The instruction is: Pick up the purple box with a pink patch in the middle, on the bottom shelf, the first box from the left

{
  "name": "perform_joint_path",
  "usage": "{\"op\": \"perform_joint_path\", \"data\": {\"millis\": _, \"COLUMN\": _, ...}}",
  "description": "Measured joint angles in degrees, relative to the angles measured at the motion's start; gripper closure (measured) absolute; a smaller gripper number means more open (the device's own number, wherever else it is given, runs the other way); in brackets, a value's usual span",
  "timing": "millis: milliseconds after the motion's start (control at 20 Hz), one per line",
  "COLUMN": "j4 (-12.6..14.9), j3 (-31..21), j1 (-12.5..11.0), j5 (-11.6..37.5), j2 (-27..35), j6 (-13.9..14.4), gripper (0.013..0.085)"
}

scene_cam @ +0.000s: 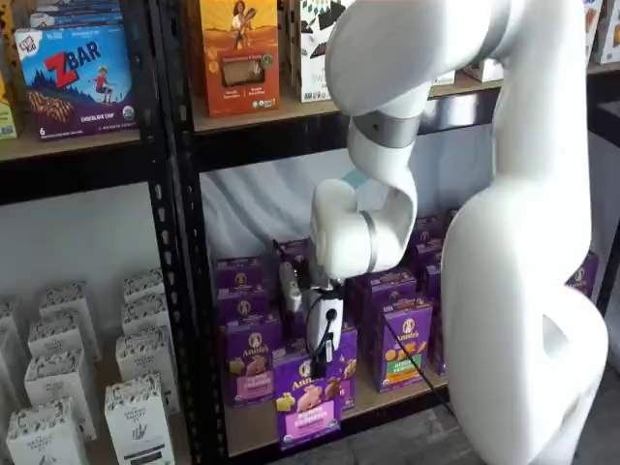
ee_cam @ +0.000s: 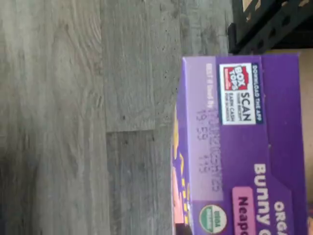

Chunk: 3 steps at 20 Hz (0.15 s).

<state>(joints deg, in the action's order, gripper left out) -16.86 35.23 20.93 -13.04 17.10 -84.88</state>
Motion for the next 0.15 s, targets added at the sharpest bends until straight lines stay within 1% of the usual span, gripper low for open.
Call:
{"op": "perform_joint_path", "data": {"millis": 50, "j4": 1.0, "j3": -1.1, "j1": -0.3, "j5": -0.1, "j2": -1.4, "j6": 0.7, "gripper": 0.065}}
{"op": "perform_joint_path", "data": {"millis": 150, "j4": 2.1, "j3": -2.5, "j1": -0.7, "j5": -0.5, "j2": -3.1, "j6": 1.4, "gripper": 0.065}}
